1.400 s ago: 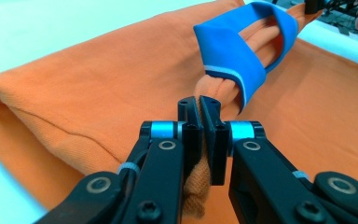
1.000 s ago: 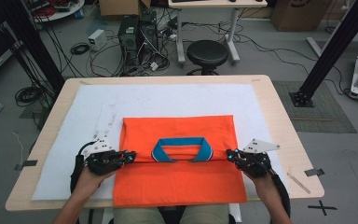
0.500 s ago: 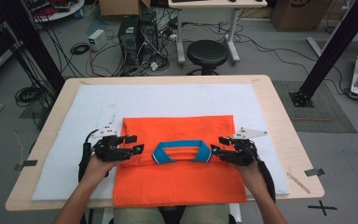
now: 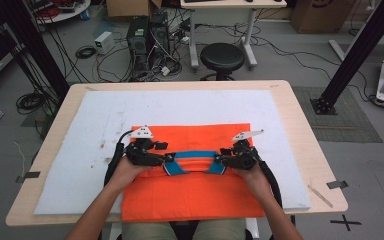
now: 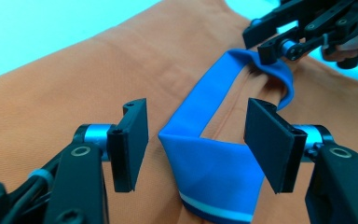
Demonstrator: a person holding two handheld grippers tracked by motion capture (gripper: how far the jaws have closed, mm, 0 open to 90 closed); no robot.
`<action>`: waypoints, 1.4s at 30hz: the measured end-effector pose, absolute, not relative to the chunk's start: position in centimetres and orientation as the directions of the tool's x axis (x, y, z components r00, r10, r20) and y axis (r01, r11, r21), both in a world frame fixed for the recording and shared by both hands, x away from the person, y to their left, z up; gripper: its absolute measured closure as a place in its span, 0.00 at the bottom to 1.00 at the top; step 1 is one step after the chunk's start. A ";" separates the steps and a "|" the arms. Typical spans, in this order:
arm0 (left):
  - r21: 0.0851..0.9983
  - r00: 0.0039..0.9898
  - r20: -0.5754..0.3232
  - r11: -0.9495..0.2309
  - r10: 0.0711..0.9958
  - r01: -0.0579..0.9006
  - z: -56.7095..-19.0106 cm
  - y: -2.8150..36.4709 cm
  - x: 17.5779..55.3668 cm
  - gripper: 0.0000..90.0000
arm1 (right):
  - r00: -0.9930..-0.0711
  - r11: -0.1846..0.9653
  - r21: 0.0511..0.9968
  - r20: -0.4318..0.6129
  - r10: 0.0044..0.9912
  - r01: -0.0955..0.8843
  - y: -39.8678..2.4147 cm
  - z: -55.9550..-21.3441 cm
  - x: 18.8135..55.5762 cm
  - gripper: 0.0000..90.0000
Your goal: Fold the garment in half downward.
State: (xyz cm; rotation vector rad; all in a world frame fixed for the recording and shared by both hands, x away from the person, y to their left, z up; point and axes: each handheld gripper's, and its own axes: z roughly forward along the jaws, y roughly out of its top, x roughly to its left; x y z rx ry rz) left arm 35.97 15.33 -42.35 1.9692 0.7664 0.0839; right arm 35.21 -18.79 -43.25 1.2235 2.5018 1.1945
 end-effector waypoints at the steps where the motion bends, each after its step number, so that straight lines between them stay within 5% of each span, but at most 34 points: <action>1: 0.816 0.795 -0.257 -0.318 0.550 0.483 -42.5 15.2 36.0 0.44 | -0.673 0.372 0.692 0.223 0.705 0.619 -18.7 -43.3 35.2 0.75; 5: 0.793 0.797 -0.251 -0.355 0.550 0.495 -42.9 14.7 36.1 0.44 | -0.697 0.403 0.700 0.189 0.691 0.589 -18.5 -43.2 34.8 0.90; 11: 0.771 0.803 -0.249 -0.391 0.541 0.502 -43.4 14.1 35.9 0.53 | -0.699 0.401 0.708 0.183 0.691 0.582 -18.7 -43.3 34.7 0.91; 17: 0.767 0.810 -0.189 -0.432 0.556 0.475 -44.1 13.8 35.3 0.88 | -0.707 0.406 0.716 0.171 0.687 0.568 -18.7 -43.3 34.5 0.92; 19: 0.772 0.804 -0.186 -0.423 0.565 0.475 -44.3 13.8 35.1 0.93 | -0.707 0.406 0.715 0.173 0.686 0.569 -18.7 -43.3 34.5 0.92; 29: 0.842 0.855 -0.140 -0.395 0.499 0.368 -43.1 14.4 33.0 0.94 | -0.675 0.284 0.770 0.244 0.696 0.571 -19.8 -41.8 34.2 0.51; 35: 0.874 0.889 -0.119 -0.378 0.443 0.306 -42.6 14.7 31.4 0.94 | -0.707 0.354 0.719 0.266 0.655 0.599 -19.0 -42.7 34.5 0.46; 36: 0.874 0.889 -0.119 -0.378 0.443 0.306 -42.6 14.7 31.4 0.94 | -0.711 0.362 0.712 0.271 0.649 0.602 -18.9 -42.9 34.6 0.49; 39: 0.876 0.890 -0.135 -0.367 0.435 0.312 -42.7 15.0 31.1 0.94 | -0.745 0.385 0.720 0.272 0.609 0.577 -18.9 -42.9 34.4 0.83; 42: 0.875 0.891 -0.154 -0.360 0.427 0.323 -42.9 15.4 30.8 0.94 | -0.790 0.419 0.754 0.209 0.576 0.505 -19.1 -42.4 33.6 0.96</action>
